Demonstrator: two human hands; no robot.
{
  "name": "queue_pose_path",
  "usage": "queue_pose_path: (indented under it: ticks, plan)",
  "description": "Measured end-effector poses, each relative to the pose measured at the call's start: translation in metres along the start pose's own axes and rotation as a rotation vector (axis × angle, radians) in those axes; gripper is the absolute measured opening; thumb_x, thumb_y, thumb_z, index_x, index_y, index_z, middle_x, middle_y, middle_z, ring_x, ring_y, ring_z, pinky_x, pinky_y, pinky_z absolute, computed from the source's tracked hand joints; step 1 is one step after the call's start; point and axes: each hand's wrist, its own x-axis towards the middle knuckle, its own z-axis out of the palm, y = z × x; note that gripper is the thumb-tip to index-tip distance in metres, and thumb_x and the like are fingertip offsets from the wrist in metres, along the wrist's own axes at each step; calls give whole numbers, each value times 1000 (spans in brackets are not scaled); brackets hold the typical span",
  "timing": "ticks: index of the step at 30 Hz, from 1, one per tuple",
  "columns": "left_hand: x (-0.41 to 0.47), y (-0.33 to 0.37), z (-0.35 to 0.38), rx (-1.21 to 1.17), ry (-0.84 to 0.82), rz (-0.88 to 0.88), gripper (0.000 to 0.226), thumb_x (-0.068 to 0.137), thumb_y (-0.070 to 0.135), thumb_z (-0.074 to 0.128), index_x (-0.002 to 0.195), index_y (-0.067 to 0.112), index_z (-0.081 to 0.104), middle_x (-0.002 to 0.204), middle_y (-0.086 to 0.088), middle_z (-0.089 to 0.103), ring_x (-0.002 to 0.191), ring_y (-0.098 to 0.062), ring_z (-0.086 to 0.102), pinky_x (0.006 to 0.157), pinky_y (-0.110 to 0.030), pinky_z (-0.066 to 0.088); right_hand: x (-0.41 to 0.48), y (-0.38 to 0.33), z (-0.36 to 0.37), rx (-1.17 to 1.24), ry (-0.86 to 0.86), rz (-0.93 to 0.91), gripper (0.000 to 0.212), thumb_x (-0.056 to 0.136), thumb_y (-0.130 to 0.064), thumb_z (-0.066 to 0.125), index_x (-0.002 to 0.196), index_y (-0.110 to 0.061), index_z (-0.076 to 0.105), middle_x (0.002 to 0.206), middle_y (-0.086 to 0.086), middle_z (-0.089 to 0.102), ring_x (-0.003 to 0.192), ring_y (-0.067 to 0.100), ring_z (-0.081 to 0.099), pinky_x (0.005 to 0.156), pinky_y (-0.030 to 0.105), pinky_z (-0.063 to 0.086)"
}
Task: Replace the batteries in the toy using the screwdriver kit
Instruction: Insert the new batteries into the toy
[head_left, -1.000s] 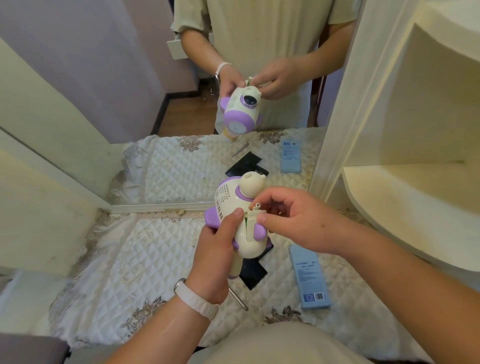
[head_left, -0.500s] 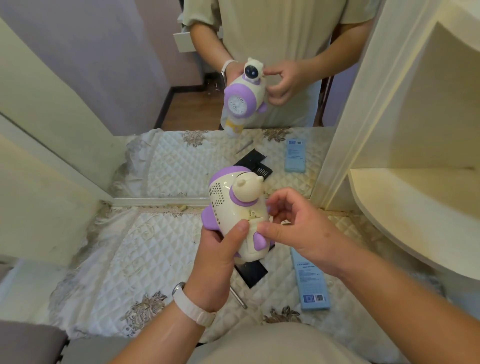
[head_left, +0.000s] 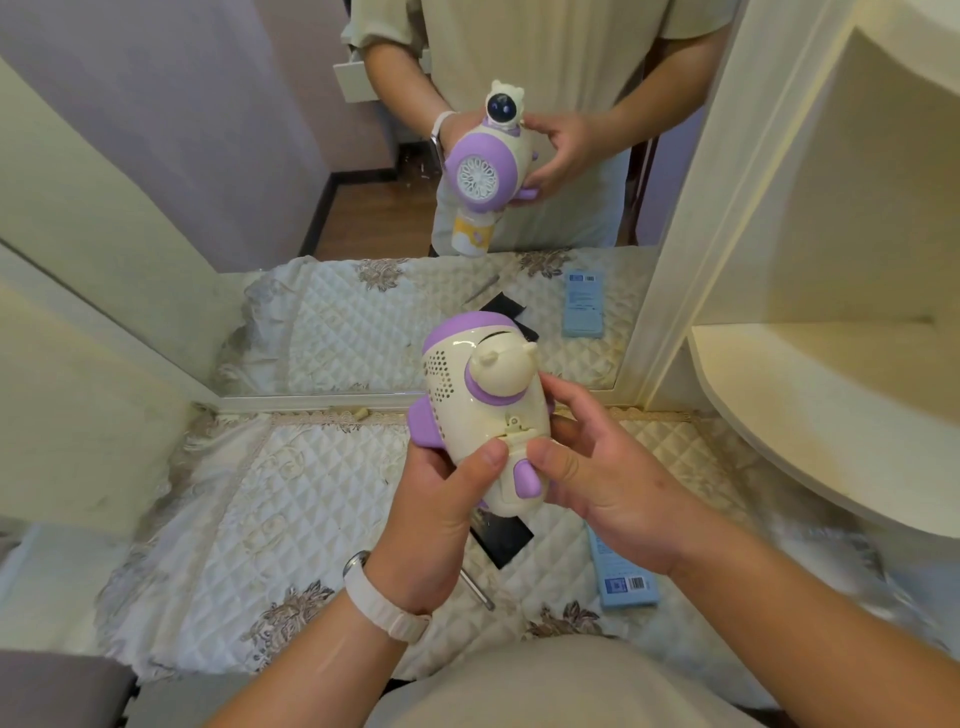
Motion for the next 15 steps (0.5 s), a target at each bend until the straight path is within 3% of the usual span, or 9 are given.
queue_pose_path:
  ticks: [3,7,15]
  plan:
    - [2,0,-2,42,-12,2,38,75,31,74,111,22,71,104,-11,75,98,-25,71,77,-34,57,0,0,-2,23,13,11,63,76,-31,79,132,-34,51,124,12,63,113,29,64,92,49,53]
    - [5,3,-2,72,-52,27,45,77,26,74,119,12,65,111,-20,72,105,-36,70,83,-46,58,0,-2,-6,79,17,35,65,70,-30,79,129,-32,52,122,13,64,110,28,65,83,38,55]
    - [7,5,4,45,-72,45,48,71,33,86,113,19,69,106,-12,74,100,-28,72,77,-36,58,-2,-4,-15,43,-9,27,72,72,-33,78,137,-26,49,127,13,62,113,25,64,82,34,54]
